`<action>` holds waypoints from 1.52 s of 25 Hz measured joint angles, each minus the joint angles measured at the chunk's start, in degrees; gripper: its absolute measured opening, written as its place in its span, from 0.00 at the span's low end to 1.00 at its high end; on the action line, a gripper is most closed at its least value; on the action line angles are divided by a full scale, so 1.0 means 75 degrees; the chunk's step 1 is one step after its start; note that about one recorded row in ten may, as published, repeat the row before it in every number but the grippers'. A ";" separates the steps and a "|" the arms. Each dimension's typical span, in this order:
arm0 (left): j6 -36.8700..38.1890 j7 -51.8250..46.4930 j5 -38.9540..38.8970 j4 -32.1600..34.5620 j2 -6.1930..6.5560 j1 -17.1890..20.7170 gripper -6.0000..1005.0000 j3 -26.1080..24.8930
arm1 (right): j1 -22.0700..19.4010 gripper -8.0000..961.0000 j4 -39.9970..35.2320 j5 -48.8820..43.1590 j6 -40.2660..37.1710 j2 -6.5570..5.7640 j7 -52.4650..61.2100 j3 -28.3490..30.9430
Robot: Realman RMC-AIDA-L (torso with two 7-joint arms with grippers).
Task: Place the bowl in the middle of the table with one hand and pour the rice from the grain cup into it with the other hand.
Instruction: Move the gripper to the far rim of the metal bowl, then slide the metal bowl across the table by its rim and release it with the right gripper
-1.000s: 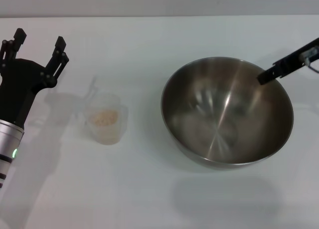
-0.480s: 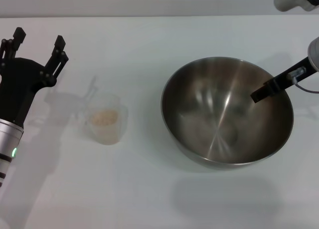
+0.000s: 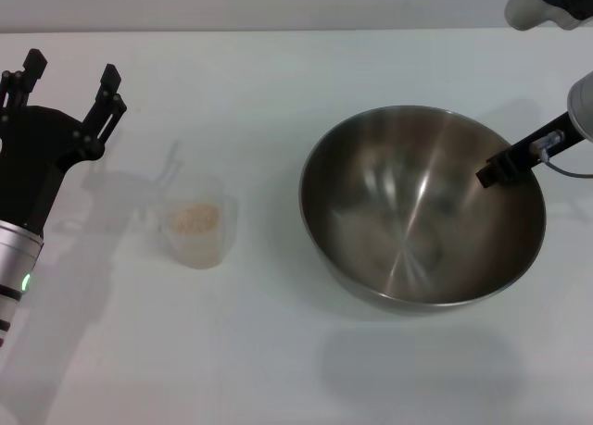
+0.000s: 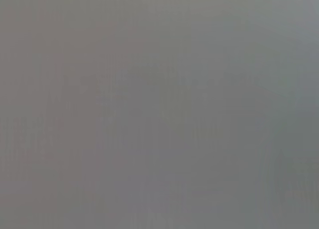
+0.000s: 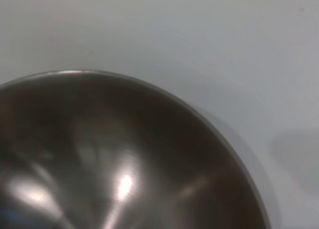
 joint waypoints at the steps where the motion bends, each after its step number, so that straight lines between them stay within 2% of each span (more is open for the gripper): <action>1: 0.0002 0.0000 0.0000 0.0000 0.0000 0.0001 0.82 0.0000 | 0.0000 0.42 0.0001 0.0000 0.0000 0.0002 -0.0022 0.0001; 3: 0.0010 0.0000 0.0000 0.0000 0.0000 0.0005 0.82 0.0000 | 0.0000 0.32 0.0003 0.0003 -0.0001 0.0008 -0.0048 0.0012; 6: 0.0024 0.0000 0.0000 0.0000 -0.0004 0.0017 0.82 0.0000 | -0.0004 0.09 -0.0022 0.0010 -0.0001 0.0010 -0.0057 0.0055; 11: 0.0031 0.0000 0.0000 -0.0006 -0.0011 0.0031 0.82 0.0000 | -0.0055 0.07 -0.0245 0.0194 -0.0029 0.0008 -0.0159 0.0310; 21: 0.0051 0.0000 0.0000 -0.0045 -0.0013 0.0060 0.82 0.0000 | -0.0273 0.05 -0.0725 0.1522 0.0189 -0.0020 -0.1406 0.1356; 34: 0.0078 0.0000 0.0000 -0.0073 -0.0012 0.0059 0.82 0.0001 | -0.0474 0.04 -0.1130 0.1754 0.0393 -0.0022 -0.1755 0.1490; 38: 0.0078 0.0000 0.0000 -0.0071 -0.0012 0.0051 0.82 0.0001 | -0.0573 0.04 -0.1331 0.2227 0.0585 -0.0030 -0.1944 0.1545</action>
